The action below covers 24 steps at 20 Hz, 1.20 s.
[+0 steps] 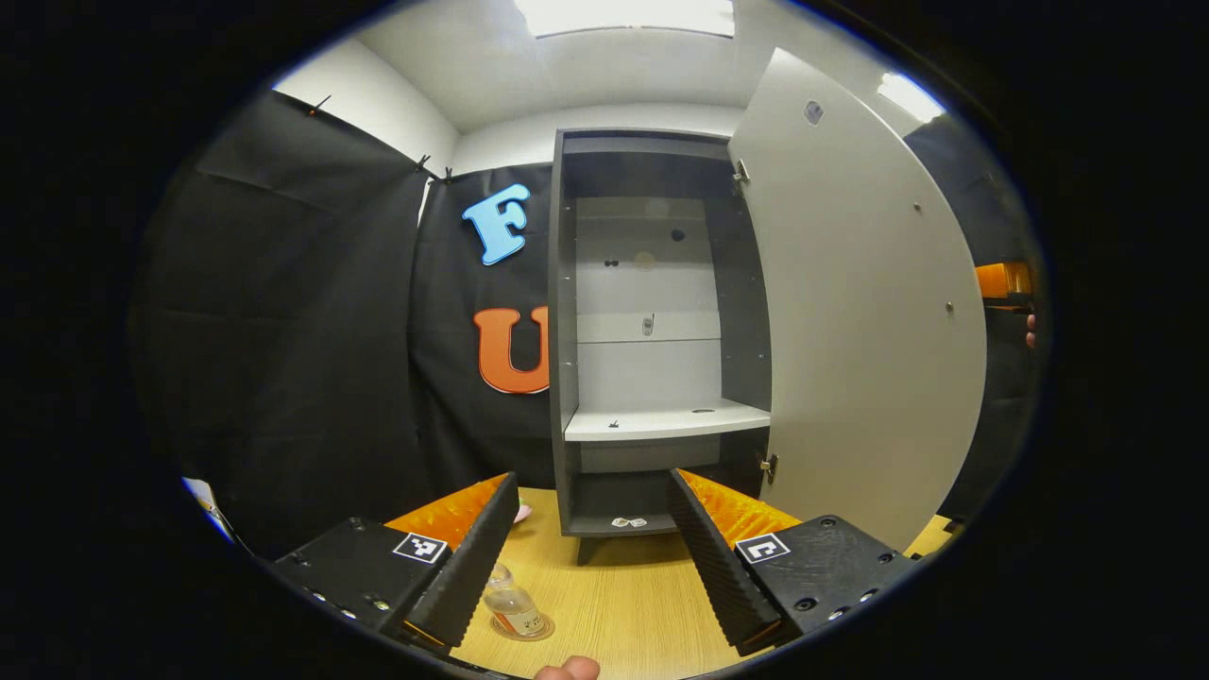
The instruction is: Open the cabinet door with the right hand, grasp the bottle in the cabinet with the left hand and place it on the coaster, then close the cabinet door with the right hand.
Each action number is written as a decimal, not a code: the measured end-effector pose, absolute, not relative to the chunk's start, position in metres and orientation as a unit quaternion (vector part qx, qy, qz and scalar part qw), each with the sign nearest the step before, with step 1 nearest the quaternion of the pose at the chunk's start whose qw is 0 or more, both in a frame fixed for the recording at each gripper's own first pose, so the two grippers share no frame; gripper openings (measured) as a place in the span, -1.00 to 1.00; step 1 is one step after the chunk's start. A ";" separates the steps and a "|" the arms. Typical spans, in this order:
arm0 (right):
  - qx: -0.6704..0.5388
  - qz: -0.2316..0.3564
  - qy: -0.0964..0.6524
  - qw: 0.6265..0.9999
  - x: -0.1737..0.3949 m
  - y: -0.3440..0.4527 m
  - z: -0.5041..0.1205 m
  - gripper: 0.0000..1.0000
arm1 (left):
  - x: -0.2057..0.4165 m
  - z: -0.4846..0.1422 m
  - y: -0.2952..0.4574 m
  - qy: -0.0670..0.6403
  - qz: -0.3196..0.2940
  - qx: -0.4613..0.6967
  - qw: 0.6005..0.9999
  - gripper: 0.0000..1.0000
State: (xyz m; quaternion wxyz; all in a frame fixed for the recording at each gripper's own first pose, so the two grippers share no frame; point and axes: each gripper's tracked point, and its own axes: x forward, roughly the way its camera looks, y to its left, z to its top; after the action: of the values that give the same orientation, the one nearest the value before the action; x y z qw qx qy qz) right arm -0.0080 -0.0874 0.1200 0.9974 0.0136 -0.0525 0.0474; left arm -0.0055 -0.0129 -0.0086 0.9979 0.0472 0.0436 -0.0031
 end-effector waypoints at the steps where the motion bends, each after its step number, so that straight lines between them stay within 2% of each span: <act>1: 0.014 0.059 -0.051 0.997 -0.007 -0.080 0.121 0.89 | -0.006 -0.010 -0.012 0.044 -0.004 0.048 0.998 0.90; 6: 0.014 0.123 -0.043 0.991 -0.005 -0.023 0.117 0.90 | -0.014 -0.019 -0.004 0.054 -0.005 0.043 0.998 0.90; 11: 0.001 0.149 -0.051 0.988 0.011 0.019 0.123 0.90 | -0.022 -0.024 0.011 0.056 -0.006 0.054 0.997 0.90; 18: 0.007 0.209 -0.041 0.977 0.045 0.087 0.121 0.90 | -0.029 -0.032 0.024 0.055 -0.009 0.055 0.997 0.90; 24: 0.016 0.249 -0.047 0.967 0.098 0.165 0.131 0.90 | -0.029 -0.044 0.055 0.059 0.004 0.051 0.997 0.89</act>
State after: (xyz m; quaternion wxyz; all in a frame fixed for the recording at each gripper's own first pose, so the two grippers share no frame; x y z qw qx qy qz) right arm 0.0976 0.1648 0.1312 0.9672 0.0160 -0.0472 0.2490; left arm -0.0294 0.0547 -0.0443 0.9969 0.0511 0.0592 0.0038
